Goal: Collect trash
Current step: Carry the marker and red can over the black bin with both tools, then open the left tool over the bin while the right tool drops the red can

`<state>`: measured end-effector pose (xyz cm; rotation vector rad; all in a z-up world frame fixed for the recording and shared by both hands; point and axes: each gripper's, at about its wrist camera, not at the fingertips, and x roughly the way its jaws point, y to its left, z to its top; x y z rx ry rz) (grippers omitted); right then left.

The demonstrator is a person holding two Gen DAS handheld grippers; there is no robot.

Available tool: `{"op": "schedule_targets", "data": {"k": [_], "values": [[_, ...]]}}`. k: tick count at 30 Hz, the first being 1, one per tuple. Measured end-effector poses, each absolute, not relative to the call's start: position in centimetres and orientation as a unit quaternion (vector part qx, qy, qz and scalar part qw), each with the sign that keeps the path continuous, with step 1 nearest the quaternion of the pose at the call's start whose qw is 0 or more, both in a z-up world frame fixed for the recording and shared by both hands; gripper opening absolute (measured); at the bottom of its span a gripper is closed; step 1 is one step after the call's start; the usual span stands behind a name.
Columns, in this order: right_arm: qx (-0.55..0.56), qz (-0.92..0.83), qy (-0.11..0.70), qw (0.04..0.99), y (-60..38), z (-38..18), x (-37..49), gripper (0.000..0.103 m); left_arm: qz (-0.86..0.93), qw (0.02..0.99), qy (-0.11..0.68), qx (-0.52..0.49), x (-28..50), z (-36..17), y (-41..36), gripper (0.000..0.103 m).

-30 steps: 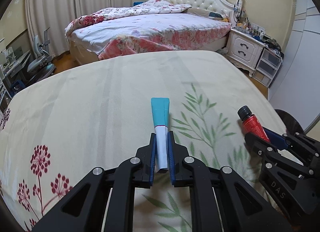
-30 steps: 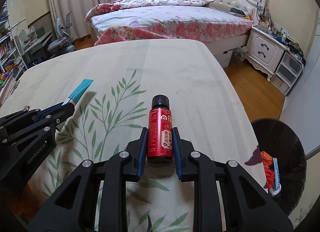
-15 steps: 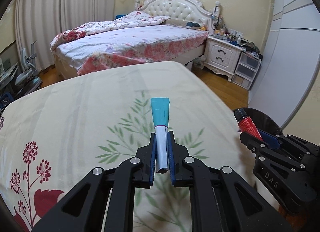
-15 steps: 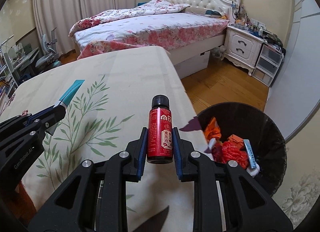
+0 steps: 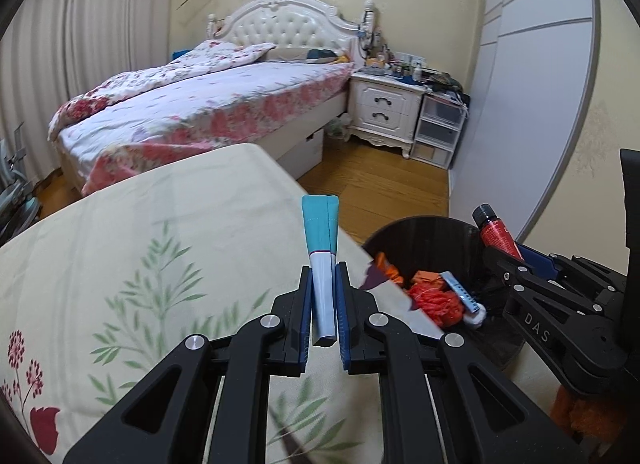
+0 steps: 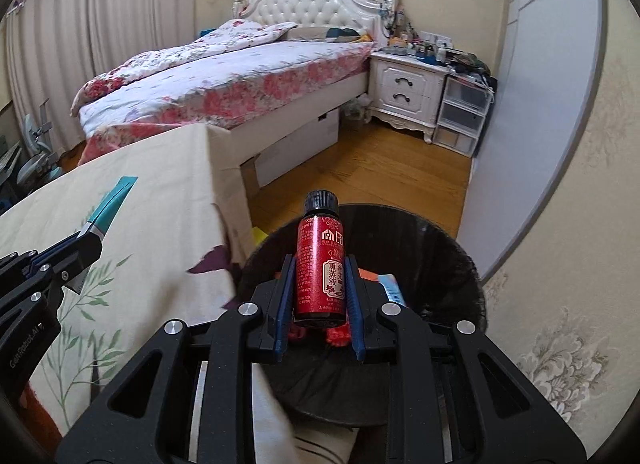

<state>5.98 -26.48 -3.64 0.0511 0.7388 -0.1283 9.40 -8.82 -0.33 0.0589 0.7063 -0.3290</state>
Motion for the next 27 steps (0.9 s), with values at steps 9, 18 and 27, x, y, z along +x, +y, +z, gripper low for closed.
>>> {"op": "schedule_targets", "data": {"k": [9,18,27], "values": [[0.039,-0.1,0.364,0.925,-29.9,-5.0,7.2,0.023,-0.194,0.919,0.34,0.05,10.9,-1.0,-13.7,0.012],[0.057,-0.117,0.376,0.918,-31.9,-6.7,8.4,0.023,-0.199,0.913,0.349,0.071,13.1,-2.3,-16.2,0.013],[0.066,-0.129,0.374,0.916,-32.6,-7.1,9.1,0.028,-0.196,0.91,0.357,0.078,13.5,-3.1,-16.9,0.027]]}}
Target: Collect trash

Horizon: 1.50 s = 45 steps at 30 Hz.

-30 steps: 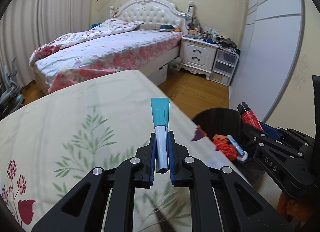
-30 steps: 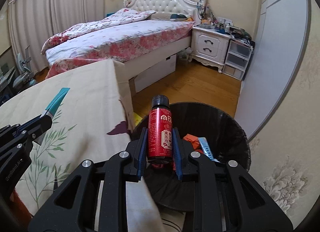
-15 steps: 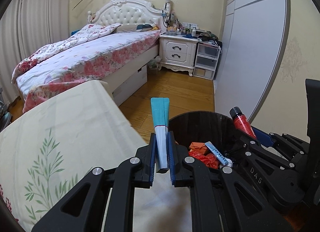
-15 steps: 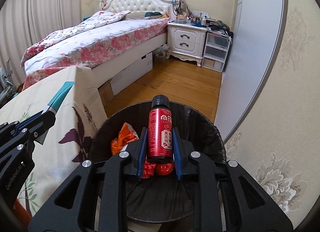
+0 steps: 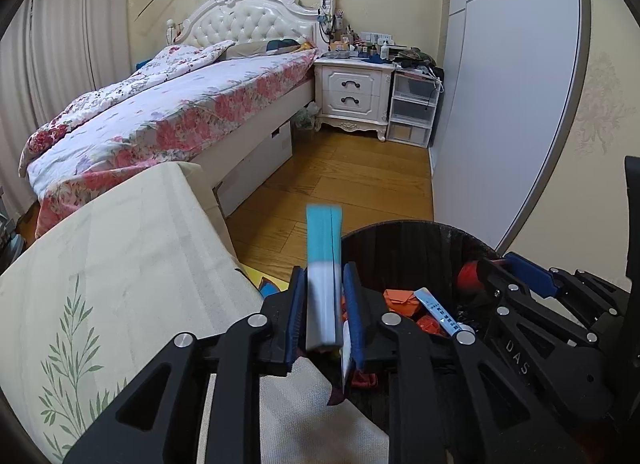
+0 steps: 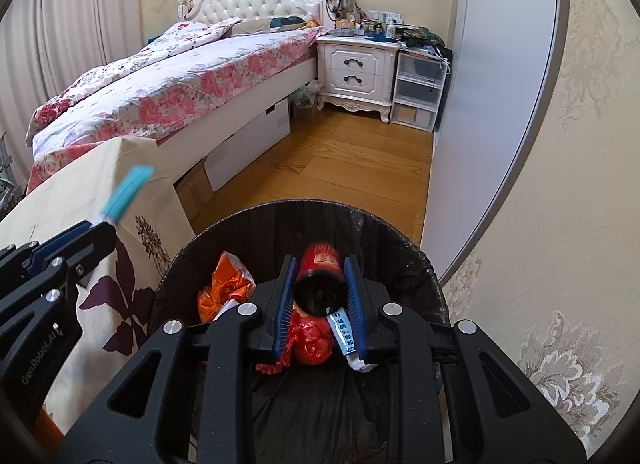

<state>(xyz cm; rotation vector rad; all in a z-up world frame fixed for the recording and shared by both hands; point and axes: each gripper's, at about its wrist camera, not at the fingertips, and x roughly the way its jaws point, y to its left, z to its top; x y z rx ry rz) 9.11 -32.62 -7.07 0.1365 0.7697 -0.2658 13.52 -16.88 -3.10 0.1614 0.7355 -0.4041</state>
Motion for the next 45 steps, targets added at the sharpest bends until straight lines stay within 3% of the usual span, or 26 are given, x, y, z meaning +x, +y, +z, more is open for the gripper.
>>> {"op": "schedule_targets", "data": {"k": [2,3,9,17,45], "values": [[0.066,-0.135,0.371,0.916,-32.8,-7.0,9.2,0.042,-0.193,0.91,0.358,0.077,13.6,-3.3,-16.8,0.044],[0.066,-0.136,0.371,0.916,-32.8,-7.0,9.2,0.042,-0.19,0.912,0.356,0.077,13.5,-3.3,-16.8,0.053],[0.066,-0.143,0.371,0.915,-32.9,-6.9,9.0,0.044,-0.179,0.916,0.35,0.077,13.3,-3.1,-16.5,0.067],[0.059,-0.147,0.361,0.919,-32.5,-6.1,8.2,0.057,-0.16,0.924,0.34,0.074,12.7,-2.4,-15.1,0.073],[0.034,-0.124,0.329,0.936,-28.4,-2.9,1.7,0.064,-0.104,0.945,0.306,0.051,5.3,0.9,-7.9,0.08]]}}
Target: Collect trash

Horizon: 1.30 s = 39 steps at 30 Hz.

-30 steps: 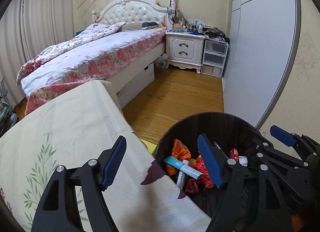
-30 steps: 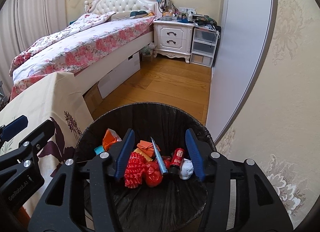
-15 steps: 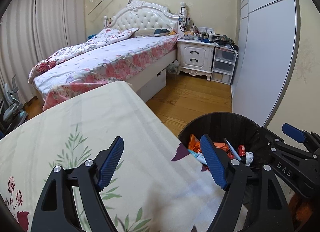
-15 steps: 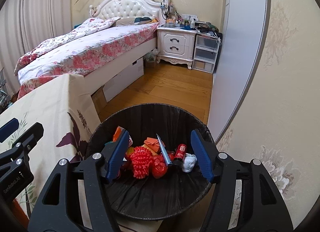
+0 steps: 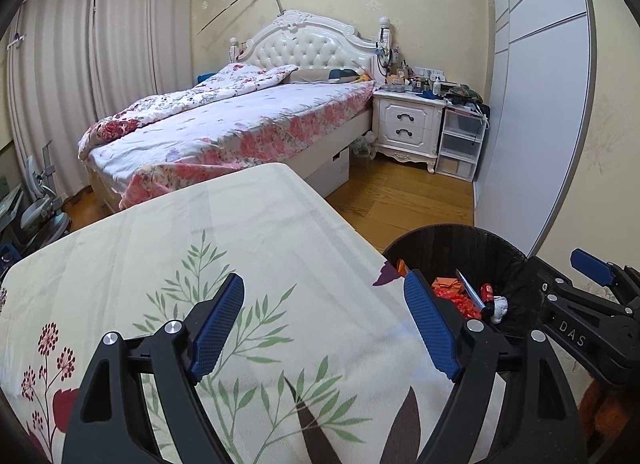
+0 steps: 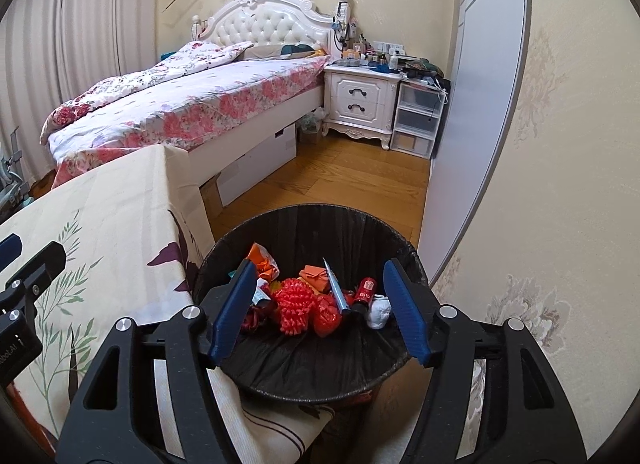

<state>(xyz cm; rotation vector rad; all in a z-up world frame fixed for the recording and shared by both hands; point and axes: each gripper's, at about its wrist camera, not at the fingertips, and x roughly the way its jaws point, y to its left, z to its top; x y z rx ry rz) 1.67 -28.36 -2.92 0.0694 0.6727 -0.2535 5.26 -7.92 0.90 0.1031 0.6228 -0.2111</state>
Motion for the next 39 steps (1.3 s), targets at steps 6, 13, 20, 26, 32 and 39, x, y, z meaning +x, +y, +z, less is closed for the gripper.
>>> {"op": "schedule_targets", "data": {"k": [6,13,20,26,32,39], "values": [[0.031,-0.123,0.326,0.937,-28.0,-2.7,1.0,0.064,-0.101,0.946,0.304,0.047,4.5,0.9,-7.1,0.08],[0.03,-0.122,0.32,0.939,-27.8,-2.3,0.8,0.064,-0.098,0.947,0.304,0.043,4.4,0.8,-6.8,0.08],[0.03,-0.122,0.317,0.94,-27.5,-2.2,0.6,0.064,-0.098,0.947,0.304,0.041,4.4,0.8,-6.6,0.08],[0.03,-0.122,0.317,0.94,-27.5,-2.2,0.6,0.064,-0.098,0.947,0.304,0.041,4.4,0.8,-6.6,0.08],[0.03,-0.122,0.317,0.94,-27.5,-2.2,0.6,0.064,-0.099,0.947,0.305,0.04,4.4,0.8,-6.5,0.08],[0.03,-0.123,0.316,0.94,-27.5,-2.2,0.6,0.064,-0.099,0.947,0.304,0.04,4.4,0.7,-6.4,0.08]]}}
